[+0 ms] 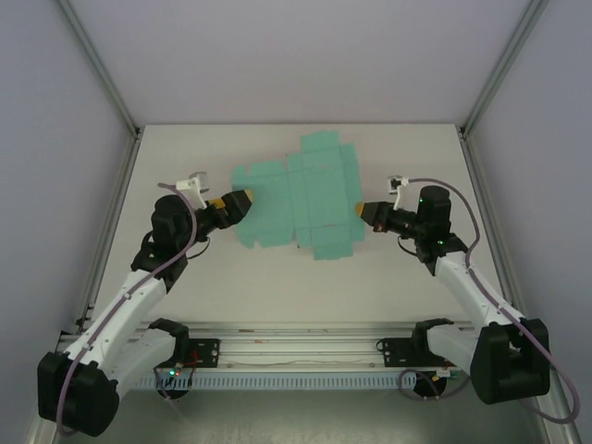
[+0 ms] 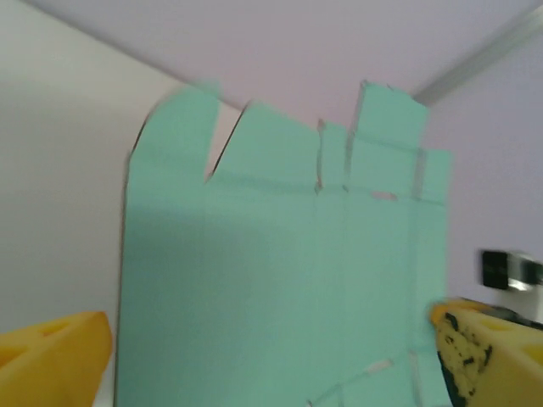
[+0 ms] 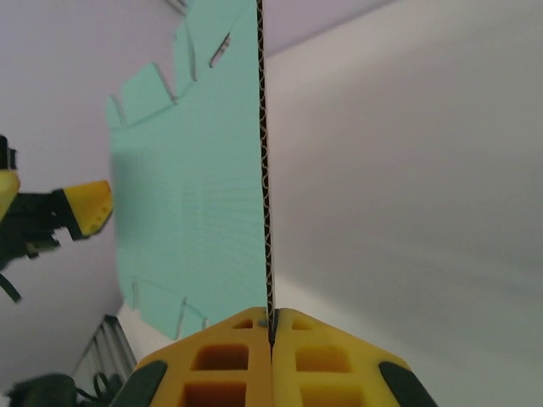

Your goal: Assemble paper box

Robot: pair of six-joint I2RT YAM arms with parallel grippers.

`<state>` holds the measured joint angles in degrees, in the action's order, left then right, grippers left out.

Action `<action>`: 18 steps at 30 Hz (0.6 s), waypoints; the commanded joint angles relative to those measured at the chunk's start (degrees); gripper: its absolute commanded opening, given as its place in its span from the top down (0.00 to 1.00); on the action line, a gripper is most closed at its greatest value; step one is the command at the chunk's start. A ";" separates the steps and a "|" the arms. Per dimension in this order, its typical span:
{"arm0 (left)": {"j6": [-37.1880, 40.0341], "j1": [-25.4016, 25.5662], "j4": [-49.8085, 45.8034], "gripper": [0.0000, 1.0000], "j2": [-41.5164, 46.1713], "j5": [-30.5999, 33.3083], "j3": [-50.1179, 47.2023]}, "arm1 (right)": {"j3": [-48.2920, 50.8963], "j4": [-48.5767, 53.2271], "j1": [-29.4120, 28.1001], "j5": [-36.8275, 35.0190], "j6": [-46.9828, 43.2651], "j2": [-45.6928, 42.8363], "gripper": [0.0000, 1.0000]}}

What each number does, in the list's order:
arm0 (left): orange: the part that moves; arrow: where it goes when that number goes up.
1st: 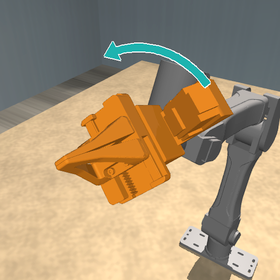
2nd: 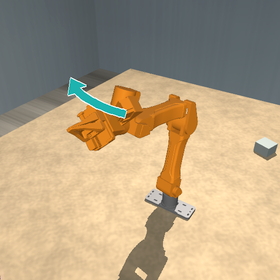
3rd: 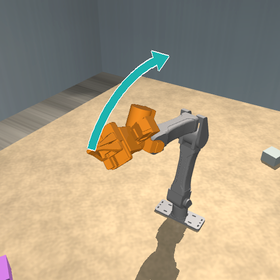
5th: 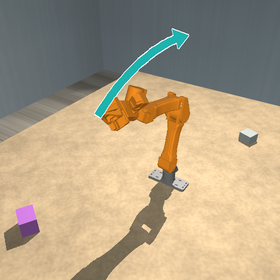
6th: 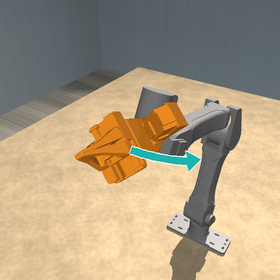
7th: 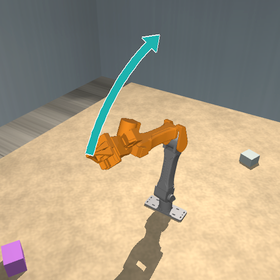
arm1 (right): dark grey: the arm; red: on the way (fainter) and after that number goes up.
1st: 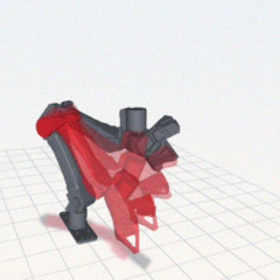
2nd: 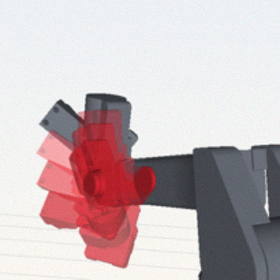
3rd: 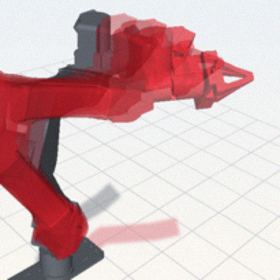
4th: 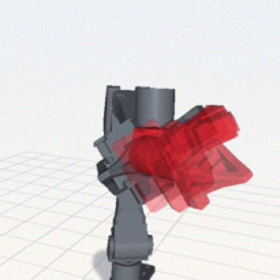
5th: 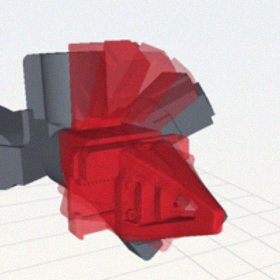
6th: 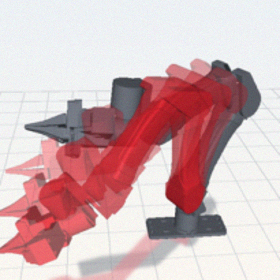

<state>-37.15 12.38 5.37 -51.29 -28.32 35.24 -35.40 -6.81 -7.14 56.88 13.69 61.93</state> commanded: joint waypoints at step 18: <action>5.23 -0.10 -12.12 0.00 -5.81 8.59 -0.79 | -15.86 21.78 -16.87 -40.25 -42.71 21.04 1.00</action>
<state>-32.88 12.38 -7.94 -56.31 -17.21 33.58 -48.75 14.11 -21.65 28.84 -20.86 81.71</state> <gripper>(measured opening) 0.998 0.046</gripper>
